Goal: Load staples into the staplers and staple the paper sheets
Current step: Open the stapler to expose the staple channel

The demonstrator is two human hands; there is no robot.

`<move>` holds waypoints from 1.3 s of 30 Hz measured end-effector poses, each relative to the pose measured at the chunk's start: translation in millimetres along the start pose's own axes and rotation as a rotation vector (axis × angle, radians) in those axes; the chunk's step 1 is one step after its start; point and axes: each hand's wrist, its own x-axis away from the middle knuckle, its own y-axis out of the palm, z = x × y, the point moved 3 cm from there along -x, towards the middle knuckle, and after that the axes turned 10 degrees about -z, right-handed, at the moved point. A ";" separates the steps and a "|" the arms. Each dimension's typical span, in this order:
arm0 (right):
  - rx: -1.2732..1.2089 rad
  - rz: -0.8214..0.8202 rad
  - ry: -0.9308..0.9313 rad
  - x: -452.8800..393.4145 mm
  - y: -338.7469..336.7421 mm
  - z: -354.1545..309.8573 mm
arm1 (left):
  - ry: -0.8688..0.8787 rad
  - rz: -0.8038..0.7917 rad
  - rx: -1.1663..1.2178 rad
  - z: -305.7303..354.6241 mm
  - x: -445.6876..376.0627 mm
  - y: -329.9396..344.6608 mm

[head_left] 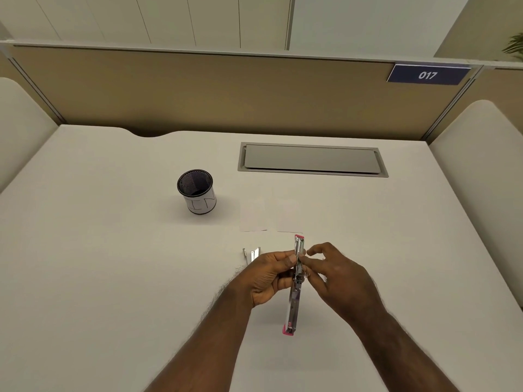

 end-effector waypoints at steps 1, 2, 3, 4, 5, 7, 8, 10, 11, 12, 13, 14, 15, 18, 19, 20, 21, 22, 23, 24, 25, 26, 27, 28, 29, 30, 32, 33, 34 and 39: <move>0.020 -0.011 -0.024 0.4 -0.4 -0.6 | 0.002 0.006 0.001 -0.7 -0.2 -1.0; 0.037 -0.023 -0.045 0.4 -0.6 -1.3 | 0.003 0.010 0.001 -1.4 -0.6 -2.2; 0.050 -0.031 -0.059 0.1 -0.6 -1.7 | 0.002 0.013 0.001 -1.7 -1.0 -3.4; 0.059 -0.034 -0.069 -0.2 -0.6 -1.3 | 0.000 0.015 -0.001 -2.2 -1.1 -3.9; 0.062 -0.033 -0.075 -0.4 -0.9 -0.8 | -0.003 0.017 -0.002 -2.5 -1.1 -4.5; 0.051 -0.030 -0.080 -0.9 -1.3 0.4 | -0.002 0.015 0.003 -2.1 -0.6 -4.6; 0.041 -0.029 -0.079 -1.1 -1.6 1.1 | 0.001 0.012 0.007 -1.4 -0.3 -4.0; 0.001 -0.014 -0.070 -2.5 -2.2 1.9 | 0.005 0.009 0.009 -0.1 0.4 -2.1; -0.039 -0.008 -0.050 -3.9 -2.5 2.3 | 0.005 0.010 0.006 0.7 0.6 -1.3; -0.093 -0.010 -0.017 -6.0 -2.9 2.2 | 0.005 0.011 0.003 1.4 0.9 -0.7; -0.147 -0.021 0.019 -8.2 -3.1 2.3 | 0.002 0.013 0.000 1.8 1.1 -0.4; -0.188 -0.039 0.049 -10.5 -3.0 2.1 | -0.001 0.011 -0.002 2.0 1.2 -0.1; -0.204 -0.063 0.070 -12.8 -2.6 1.5 | -0.004 0.006 -0.002 1.8 1.3 0.1; -0.207 -0.142 0.111 -17.7 -1.0 -0.7 | -0.022 -0.004 -0.005 0.1 1.5 1.1; -0.207 -0.166 0.131 -19.1 -0.6 -1.0 | -0.026 -0.004 -0.006 -0.7 1.7 1.0; -0.202 -0.191 0.153 -20.3 -0.6 -1.3 | -0.029 -0.002 -0.008 -1.3 1.9 1.0; -0.195 -0.215 0.175 -21.7 -0.9 -1.6 | -0.031 0.000 -0.010 -1.8 2.0 0.5; -0.192 -0.237 0.196 -23.1 -1.4 -2.4 | -0.033 0.003 -0.013 -2.5 2.3 -0.1; -0.198 -0.257 0.220 -24.4 -2.0 -3.2 | -0.036 0.006 -0.016 -3.3 2.5 -0.7; -0.212 -0.273 0.244 -25.4 -2.4 -3.9 | -0.040 0.010 -0.021 -4.1 2.6 -0.9; -0.225 -0.285 0.268 -26.1 -2.4 -4.3 | -0.043 0.011 -0.026 -5.0 2.6 -1.3; -0.235 -0.294 0.290 -26.9 -2.1 -4.7 | -0.046 0.012 -0.029 -5.7 2.6 -1.2; -0.242 -0.301 0.314 -27.6 -1.6 -4.0 | -0.050 0.012 -0.032 -6.5 2.3 -1.1; -0.253 -0.307 0.336 -28.3 -1.4 -2.9 | -0.055 0.013 -0.033 -7.4 1.9 -0.7; -0.268 -0.314 0.357 -28.9 -1.6 -1.7 | -0.060 0.014 -0.035 -8.2 1.5 -0.3; -0.286 -0.321 0.375 -29.5 -2.0 -0.4 | -0.063 0.013 -0.037 -8.8 1.2 0.4; -0.311 -0.337 0.395 -31.2 -3.3 2.4 | -0.065 0.013 -0.043 -9.9 0.7 1.9; -0.307 -0.352 0.400 -31.6 -3.6 3.2 | -0.067 0.017 -0.047 -10.6 0.3 2.4; -0.293 -0.369 0.402 -32.0 -3.4 3.6 | -0.070 0.022 -0.051 -11.3 0.1 3.1; -0.253 -0.423 0.397 -31.2 3.0 5.2 | -0.091 0.047 -0.052 -18.3 -0.7 1.6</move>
